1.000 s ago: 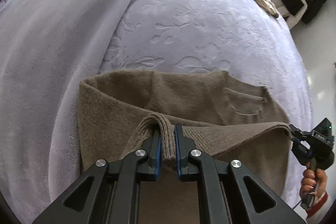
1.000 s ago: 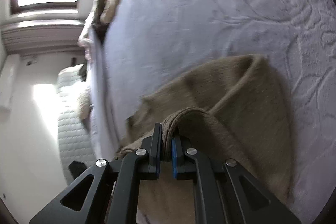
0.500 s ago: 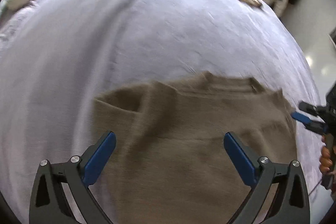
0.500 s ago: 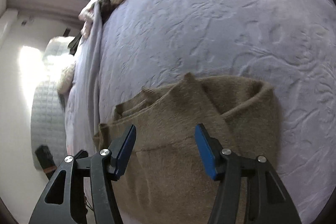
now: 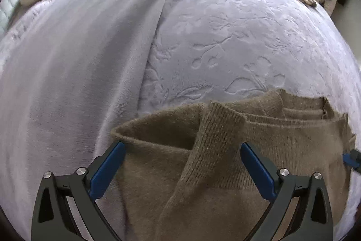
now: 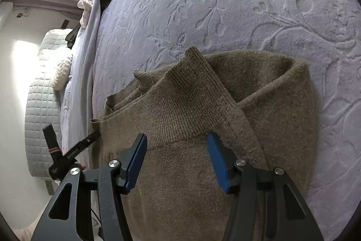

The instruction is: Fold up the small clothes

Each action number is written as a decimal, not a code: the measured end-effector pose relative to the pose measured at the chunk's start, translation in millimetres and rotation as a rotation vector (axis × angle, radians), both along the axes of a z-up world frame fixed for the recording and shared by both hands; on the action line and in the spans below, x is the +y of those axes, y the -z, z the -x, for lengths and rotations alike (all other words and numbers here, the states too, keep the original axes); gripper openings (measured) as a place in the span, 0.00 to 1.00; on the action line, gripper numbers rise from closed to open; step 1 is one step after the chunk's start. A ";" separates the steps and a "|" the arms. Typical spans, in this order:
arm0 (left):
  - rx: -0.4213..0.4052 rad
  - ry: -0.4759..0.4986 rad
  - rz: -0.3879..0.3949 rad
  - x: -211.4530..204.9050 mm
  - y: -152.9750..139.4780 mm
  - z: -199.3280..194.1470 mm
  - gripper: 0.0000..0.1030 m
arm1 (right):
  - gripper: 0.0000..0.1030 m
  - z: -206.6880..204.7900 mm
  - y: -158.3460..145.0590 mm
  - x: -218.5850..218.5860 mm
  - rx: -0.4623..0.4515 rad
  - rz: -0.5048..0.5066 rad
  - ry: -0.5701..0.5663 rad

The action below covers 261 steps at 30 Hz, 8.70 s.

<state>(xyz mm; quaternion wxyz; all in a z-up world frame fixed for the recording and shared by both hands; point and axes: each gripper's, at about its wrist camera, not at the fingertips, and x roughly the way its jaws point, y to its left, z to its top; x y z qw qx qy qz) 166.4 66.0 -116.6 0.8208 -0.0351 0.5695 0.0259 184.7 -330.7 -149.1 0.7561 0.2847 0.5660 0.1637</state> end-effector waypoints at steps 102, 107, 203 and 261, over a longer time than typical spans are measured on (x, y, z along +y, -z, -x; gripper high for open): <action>0.202 -0.087 0.237 28.5 -18.6 256.0 1.00 | 0.52 205.8 27.6 152.0 0.302 -0.112 -0.114; 0.216 -0.082 0.239 18.2 -13.9 255.2 1.00 | 0.52 207.5 29.0 144.1 0.304 -0.125 -0.099; -0.325 0.482 -0.424 -125.0 -60.1 238.1 0.16 | 0.16 -19.4 -50.5 332.9 0.143 0.408 -0.909; -0.039 -0.006 0.027 -142.2 -50.6 99.7 0.99 | 0.66 -67.4 3.1 19.1 0.007 -0.265 -0.378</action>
